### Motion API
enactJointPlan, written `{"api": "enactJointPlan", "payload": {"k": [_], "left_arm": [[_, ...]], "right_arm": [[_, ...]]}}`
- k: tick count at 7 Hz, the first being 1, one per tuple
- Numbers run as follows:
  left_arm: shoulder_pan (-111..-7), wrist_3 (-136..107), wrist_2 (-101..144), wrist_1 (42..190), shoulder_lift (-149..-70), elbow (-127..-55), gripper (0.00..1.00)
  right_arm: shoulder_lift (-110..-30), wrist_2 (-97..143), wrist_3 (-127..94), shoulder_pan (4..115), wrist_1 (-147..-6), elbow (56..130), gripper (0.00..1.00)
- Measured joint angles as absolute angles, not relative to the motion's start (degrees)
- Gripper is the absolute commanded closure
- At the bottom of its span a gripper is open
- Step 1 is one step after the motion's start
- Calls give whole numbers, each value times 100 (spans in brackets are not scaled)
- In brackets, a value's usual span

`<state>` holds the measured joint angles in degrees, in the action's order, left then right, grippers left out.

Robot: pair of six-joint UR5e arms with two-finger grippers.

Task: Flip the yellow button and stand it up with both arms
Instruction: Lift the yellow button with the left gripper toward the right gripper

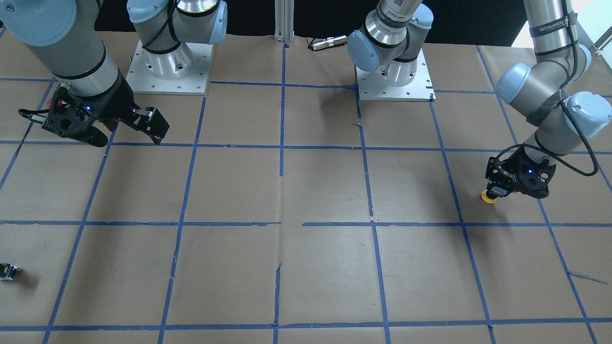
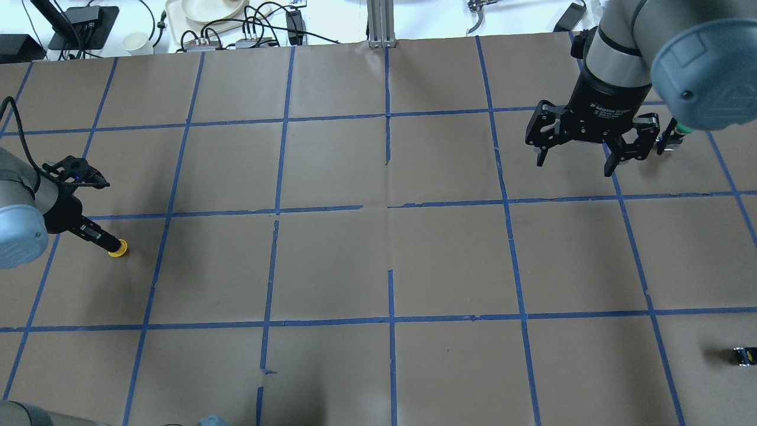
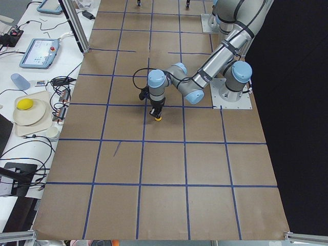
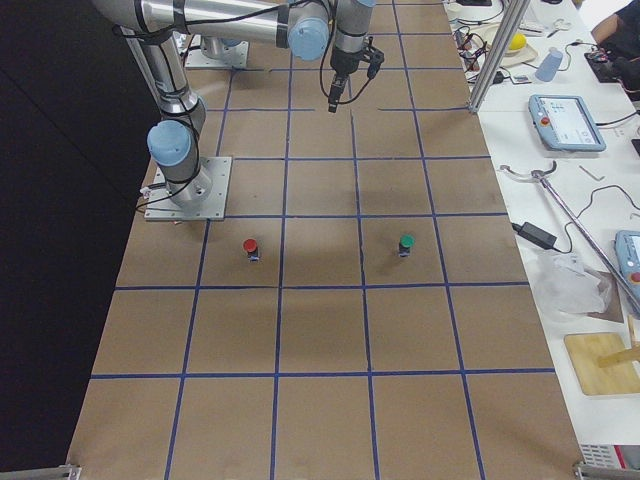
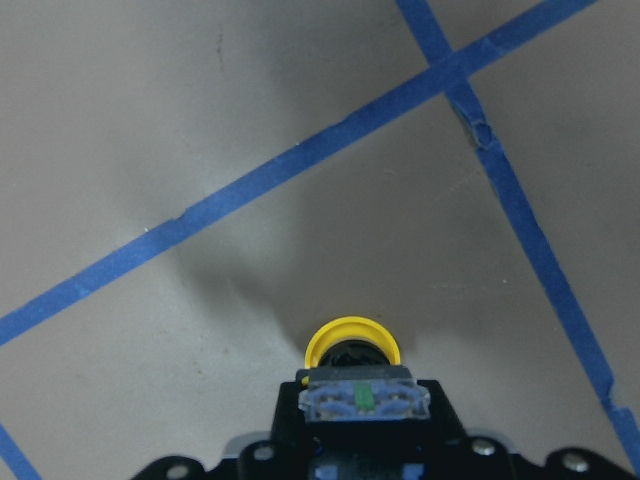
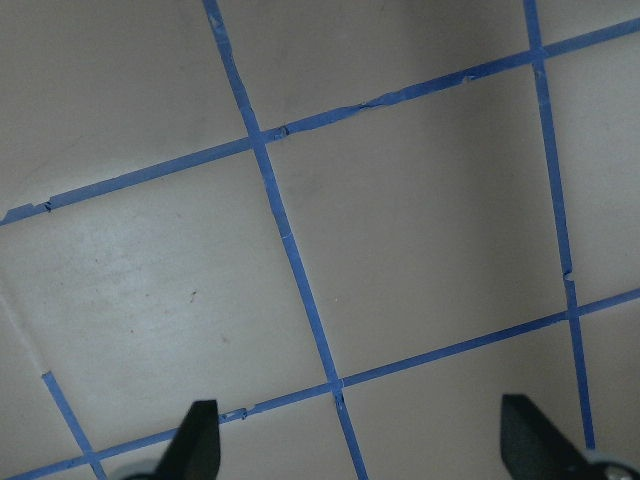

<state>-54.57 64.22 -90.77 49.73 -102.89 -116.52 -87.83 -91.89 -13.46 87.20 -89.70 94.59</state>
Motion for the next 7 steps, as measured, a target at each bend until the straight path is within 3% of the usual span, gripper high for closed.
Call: {"api": "enactJointPlan", "payload": {"k": [4,7], "left_arm": [[-5951,5038,-6869,7885,-9654,-10836,79],[-7310,2813,-4336,8878,-9111,-10715,82]], "right_arm": [[-8637,-9064,-1334,8753,-9551,9325,0],[-9038,-8754,-1306,8877,-9176,9209,0]]}}
